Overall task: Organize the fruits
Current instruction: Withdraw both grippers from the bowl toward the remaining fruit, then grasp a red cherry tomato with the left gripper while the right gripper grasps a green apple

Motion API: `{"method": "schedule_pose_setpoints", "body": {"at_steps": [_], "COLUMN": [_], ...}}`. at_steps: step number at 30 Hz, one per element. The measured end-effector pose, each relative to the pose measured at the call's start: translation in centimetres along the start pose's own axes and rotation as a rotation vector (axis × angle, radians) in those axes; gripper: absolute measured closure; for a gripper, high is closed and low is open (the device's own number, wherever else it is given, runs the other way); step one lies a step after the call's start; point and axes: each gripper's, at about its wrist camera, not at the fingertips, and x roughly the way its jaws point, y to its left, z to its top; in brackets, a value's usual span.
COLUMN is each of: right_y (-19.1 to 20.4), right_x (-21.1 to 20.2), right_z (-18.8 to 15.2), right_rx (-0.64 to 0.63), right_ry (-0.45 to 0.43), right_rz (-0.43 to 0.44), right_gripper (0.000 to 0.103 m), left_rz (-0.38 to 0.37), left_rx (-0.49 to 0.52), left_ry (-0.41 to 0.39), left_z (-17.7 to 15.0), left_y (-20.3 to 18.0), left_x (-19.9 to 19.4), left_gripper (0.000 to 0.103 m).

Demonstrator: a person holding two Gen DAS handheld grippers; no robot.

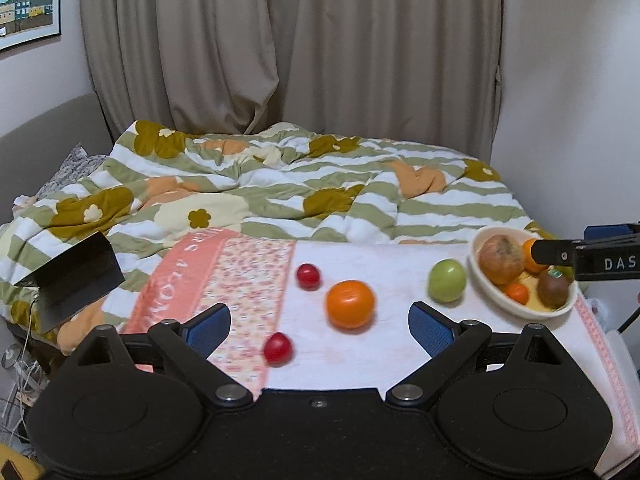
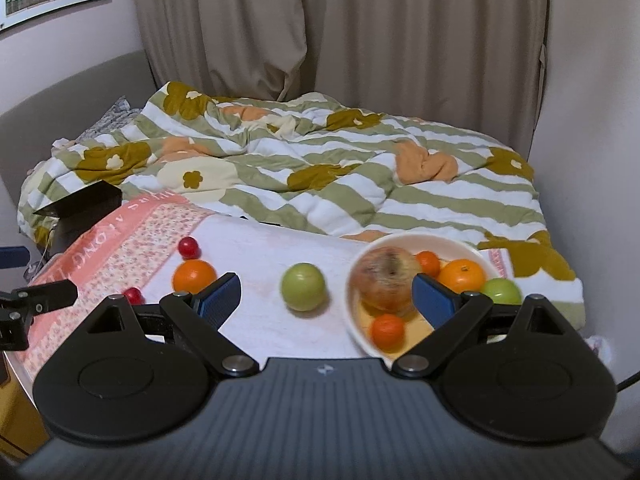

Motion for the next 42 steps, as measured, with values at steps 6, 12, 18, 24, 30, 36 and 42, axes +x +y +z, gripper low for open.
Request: {"method": "schedule_pose_setpoints", "body": {"at_steps": [6,12,18,24,30,36,42], "right_y": [3.9,6.4,8.2,9.0,8.5,7.2,6.3], "right_x": [2.3,5.0,8.2,10.6,12.2,13.7,15.4], "right_z": [-0.1,-0.4,-0.5,-0.4,-0.5,-1.1,-1.9], "right_rx": [0.047,0.106,0.163,0.217,0.257,0.282,0.301], "right_ry": [0.038,0.072,0.106,0.116,0.120,0.138,0.158], "right_rz": [-0.054,-0.109,-0.149,-0.193,-0.230,-0.243,-0.226], "right_gripper": [0.000,0.000,0.000,0.000,0.000,0.000,0.000], "left_rz": [-0.046,-0.095,-0.132,-0.160,-0.207,-0.231,-0.246], "left_rx": [0.023,0.059,0.081,0.085,0.092,0.150,0.183], "left_ry": [0.029,0.058,0.087,0.130,0.171,0.193,0.243], "left_z": [-0.3,-0.4,-0.4,-0.6,-1.2,-1.8,-2.5], "left_y": [3.8,6.7,9.0,10.7,10.6,8.9,7.6], "left_x": [1.9,4.6,7.2,9.9,12.1,13.5,14.7], "left_gripper": [0.005,0.005,0.005,0.005,0.005,0.007,0.026]}}
